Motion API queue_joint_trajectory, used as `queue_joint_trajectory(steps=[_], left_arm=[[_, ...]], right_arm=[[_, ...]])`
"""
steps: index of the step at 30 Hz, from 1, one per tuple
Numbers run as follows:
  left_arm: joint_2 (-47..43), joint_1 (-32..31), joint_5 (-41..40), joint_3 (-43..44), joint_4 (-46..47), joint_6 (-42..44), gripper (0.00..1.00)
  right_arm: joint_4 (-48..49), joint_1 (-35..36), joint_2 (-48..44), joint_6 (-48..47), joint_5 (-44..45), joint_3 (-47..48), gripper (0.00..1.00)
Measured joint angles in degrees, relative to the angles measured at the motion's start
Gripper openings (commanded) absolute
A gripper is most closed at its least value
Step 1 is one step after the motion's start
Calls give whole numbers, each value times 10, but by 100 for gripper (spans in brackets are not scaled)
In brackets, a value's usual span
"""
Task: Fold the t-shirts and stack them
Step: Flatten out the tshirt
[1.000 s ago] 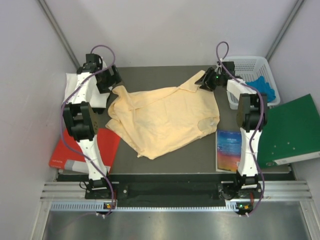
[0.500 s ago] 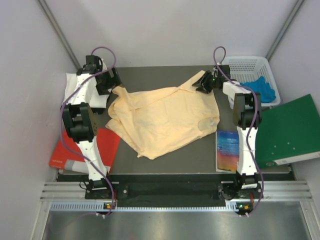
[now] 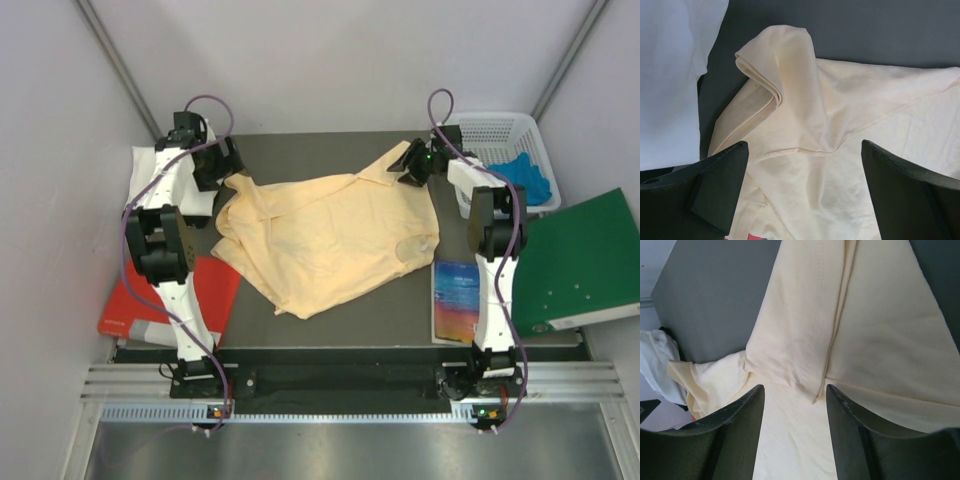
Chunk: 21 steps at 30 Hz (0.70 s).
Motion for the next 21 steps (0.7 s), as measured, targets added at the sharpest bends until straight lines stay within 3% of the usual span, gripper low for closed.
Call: queue_joint_trajectory(steps=[21], left_arm=[[0,-3,-9,-3,0,15,99]], right_arm=[[1,16,35,21,2,39,52]])
